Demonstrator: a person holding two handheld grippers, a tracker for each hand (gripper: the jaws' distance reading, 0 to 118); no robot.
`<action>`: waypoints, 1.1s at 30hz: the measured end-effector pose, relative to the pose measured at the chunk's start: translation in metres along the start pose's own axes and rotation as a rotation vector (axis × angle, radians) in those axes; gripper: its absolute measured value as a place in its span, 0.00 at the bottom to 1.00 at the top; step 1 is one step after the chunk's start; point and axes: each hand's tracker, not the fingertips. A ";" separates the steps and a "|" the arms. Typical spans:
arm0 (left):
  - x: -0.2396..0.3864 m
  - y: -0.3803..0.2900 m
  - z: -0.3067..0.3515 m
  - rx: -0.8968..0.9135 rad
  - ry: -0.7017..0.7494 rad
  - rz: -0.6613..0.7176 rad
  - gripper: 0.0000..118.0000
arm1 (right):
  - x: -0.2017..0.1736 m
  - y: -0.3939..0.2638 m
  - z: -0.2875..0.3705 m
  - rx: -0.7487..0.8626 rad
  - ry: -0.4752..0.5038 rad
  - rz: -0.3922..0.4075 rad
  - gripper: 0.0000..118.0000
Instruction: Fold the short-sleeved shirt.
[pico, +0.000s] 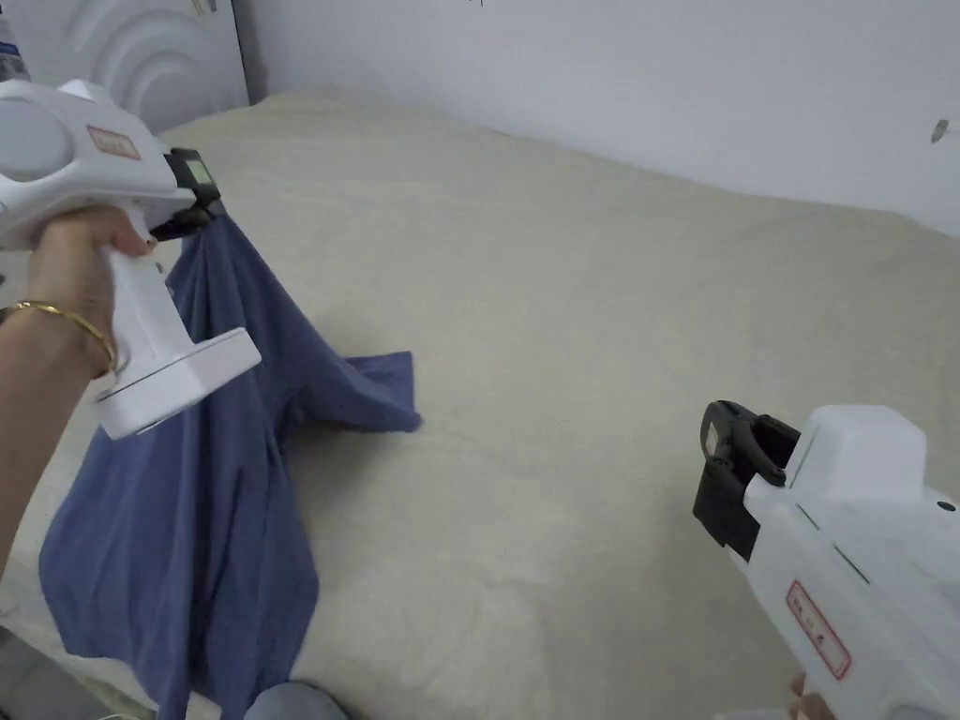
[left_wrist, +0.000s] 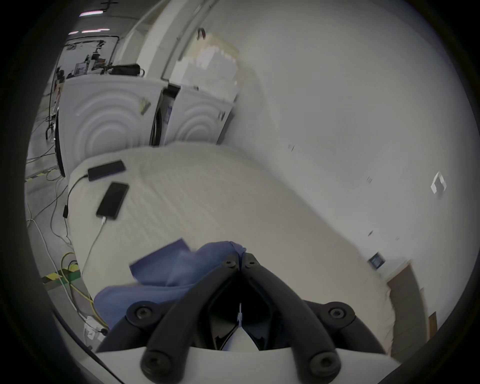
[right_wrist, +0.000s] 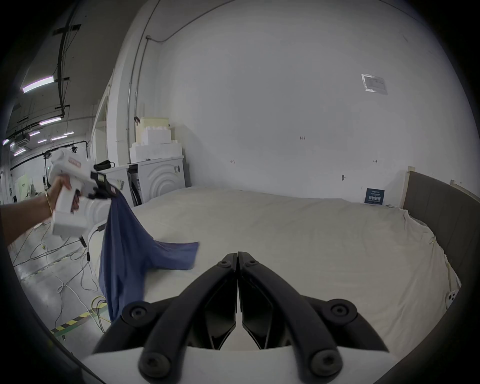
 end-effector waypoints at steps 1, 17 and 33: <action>0.009 0.008 0.011 0.021 -0.011 -0.028 0.00 | 0.001 0.000 0.005 0.007 0.000 0.001 0.00; 0.259 0.093 0.144 0.260 -0.412 -0.259 0.00 | 0.072 0.023 0.073 0.146 -0.230 -0.069 0.00; 0.404 -0.091 0.038 -0.128 -0.578 -0.453 0.00 | 0.147 -0.006 0.152 0.098 -0.520 -0.157 0.00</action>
